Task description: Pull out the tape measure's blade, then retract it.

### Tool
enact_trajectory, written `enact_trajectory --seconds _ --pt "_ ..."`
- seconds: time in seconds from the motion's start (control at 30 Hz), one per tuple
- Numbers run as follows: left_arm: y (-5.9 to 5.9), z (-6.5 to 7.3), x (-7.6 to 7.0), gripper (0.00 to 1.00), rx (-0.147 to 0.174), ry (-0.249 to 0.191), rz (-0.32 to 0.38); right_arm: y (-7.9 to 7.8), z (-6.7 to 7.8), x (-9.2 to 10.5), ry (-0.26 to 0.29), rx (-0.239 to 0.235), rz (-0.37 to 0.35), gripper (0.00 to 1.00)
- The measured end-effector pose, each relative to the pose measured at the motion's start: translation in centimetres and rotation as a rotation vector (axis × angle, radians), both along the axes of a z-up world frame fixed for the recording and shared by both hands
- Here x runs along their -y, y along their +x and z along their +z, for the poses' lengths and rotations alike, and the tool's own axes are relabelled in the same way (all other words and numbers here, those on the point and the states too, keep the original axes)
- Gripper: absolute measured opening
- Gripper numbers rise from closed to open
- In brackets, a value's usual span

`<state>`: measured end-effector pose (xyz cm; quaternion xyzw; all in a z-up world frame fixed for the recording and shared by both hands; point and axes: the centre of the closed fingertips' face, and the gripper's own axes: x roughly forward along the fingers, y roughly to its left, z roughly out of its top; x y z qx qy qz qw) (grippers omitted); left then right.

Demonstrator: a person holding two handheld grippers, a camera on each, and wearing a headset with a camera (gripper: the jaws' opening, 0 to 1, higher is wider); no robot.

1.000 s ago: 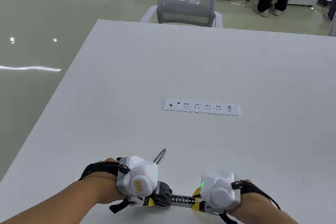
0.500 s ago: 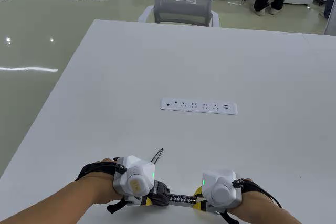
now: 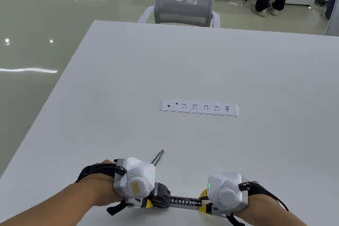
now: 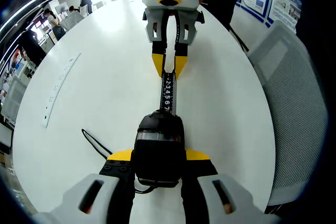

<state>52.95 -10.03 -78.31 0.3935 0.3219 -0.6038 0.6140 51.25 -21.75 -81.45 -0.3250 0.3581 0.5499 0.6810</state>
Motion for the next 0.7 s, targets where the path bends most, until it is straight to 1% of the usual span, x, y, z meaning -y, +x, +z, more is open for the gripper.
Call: enact_trajectory --seconds 0.3,0.7 --pt "0.04 -0.06 0.01 0.29 -0.001 -0.001 -0.001 -0.10 0.26 0.53 -0.003 -0.003 -0.008 0.10" --pt "0.05 -0.12 0.01 0.30 -0.004 -0.002 0.001 -0.08 0.13 1.04 -0.005 -0.007 -0.006 0.10"
